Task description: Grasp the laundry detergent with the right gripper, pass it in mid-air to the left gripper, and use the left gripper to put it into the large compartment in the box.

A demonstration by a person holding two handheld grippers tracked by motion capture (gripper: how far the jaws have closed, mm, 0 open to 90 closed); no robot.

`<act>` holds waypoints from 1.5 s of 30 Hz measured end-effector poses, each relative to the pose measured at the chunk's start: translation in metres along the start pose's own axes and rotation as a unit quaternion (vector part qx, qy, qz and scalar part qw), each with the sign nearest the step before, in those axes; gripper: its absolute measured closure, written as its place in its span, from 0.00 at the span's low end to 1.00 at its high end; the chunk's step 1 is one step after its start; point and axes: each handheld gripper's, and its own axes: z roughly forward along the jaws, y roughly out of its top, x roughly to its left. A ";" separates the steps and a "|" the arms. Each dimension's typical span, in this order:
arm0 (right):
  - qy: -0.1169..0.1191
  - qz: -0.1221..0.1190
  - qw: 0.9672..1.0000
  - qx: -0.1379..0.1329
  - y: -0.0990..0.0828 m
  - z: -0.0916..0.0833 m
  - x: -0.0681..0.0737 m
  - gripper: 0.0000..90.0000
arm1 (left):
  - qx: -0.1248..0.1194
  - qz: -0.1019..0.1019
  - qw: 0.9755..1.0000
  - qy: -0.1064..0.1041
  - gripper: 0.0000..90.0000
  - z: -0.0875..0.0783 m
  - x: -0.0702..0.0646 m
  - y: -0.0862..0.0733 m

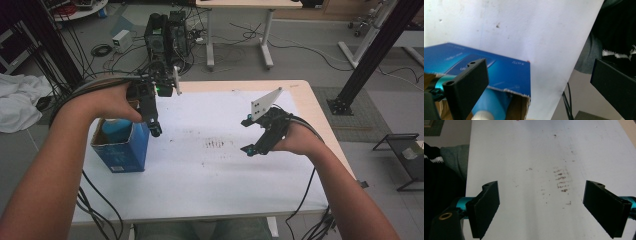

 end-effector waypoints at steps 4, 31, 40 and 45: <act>0.001 -0.002 1.000 0.022 0.001 0.000 -0.002 0.14 | -0.005 0.019 1.000 -0.003 0.02 0.008 -0.002 0.010; 0.017 -0.004 0.990 0.142 -0.010 0.011 -0.022 0.14 | -0.007 0.087 0.996 -0.027 0.02 0.070 -0.006 0.054; 0.019 -0.008 0.987 0.159 -0.010 0.017 -0.019 0.14 | -0.006 0.092 0.995 -0.037 0.02 0.082 -0.009 0.059; 0.022 -0.007 0.987 0.160 -0.010 0.019 -0.018 0.14 | -0.009 0.091 0.995 -0.038 0.02 0.083 -0.010 0.057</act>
